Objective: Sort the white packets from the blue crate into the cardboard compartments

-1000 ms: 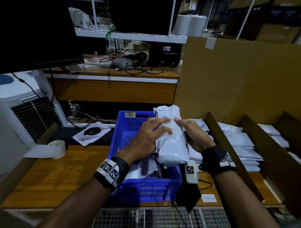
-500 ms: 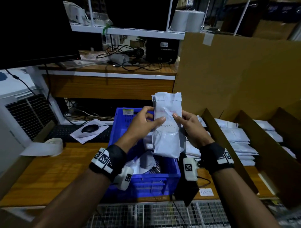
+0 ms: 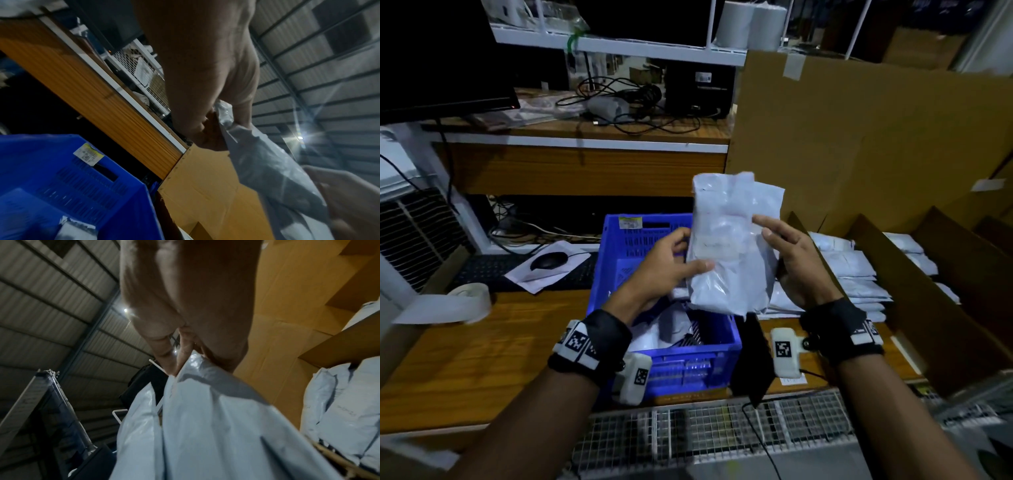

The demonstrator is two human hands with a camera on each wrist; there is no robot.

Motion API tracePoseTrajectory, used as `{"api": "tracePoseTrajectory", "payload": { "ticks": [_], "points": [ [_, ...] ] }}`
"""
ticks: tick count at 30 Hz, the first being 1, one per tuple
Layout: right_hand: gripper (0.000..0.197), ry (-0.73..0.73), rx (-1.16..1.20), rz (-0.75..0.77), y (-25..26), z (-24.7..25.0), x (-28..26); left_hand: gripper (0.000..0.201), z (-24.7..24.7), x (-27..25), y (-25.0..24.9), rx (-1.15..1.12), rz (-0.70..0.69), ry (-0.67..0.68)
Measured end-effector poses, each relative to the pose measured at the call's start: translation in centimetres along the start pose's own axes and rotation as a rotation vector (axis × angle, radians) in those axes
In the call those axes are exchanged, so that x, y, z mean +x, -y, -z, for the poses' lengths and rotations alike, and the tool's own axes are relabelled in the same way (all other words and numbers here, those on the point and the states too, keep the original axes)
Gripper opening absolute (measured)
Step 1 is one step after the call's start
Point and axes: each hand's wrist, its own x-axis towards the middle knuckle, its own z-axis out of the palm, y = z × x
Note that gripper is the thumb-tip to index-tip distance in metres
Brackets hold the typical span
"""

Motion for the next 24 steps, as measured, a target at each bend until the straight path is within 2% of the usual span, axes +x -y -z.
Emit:
{"api": "tracePoseTrajectory", "payload": {
  "ticks": [2, 5, 8, 11, 17, 20, 24],
  "points": [
    [0.037, 0.003, -0.014, 0.007, 0.4, 1.6, -0.7, 0.046, 0.4, -0.2, -0.3, -0.097, -0.018, -0.079],
    [0.053, 0.016, -0.1, 0.043, 0.8, 3.4, -2.2, 0.048, 0.5, -0.4, -0.5, -0.133, -0.027, -0.129],
    [0.063, 0.043, -0.151, 0.083, 1.3, 5.0, -3.6, 0.042, -0.5, -0.8, -0.7, -0.12, -0.027, -0.136],
    [0.069, 0.058, -0.221, 0.149, 1.9, 7.0, -5.0, 0.045, -2.8, -1.3, -1.0, -0.111, -0.038, -0.11],
    [0.085, 0.051, -0.426, 0.299, 3.5, 13.0, -8.6, 0.046, -10.0, -1.8, -1.6, -0.11, -0.077, -0.074],
    [0.088, 0.036, -0.352, 0.291, 4.4, 16.9, -11.6, 0.054, -15.0, -2.2, -1.4, -0.127, -0.081, -0.056],
    [0.089, 0.01, -0.328, 0.294, 5.6, 22.2, -15.8, 0.051, -22.1, -3.1, -1.0, -0.126, -0.087, -0.032]
  ]
}}
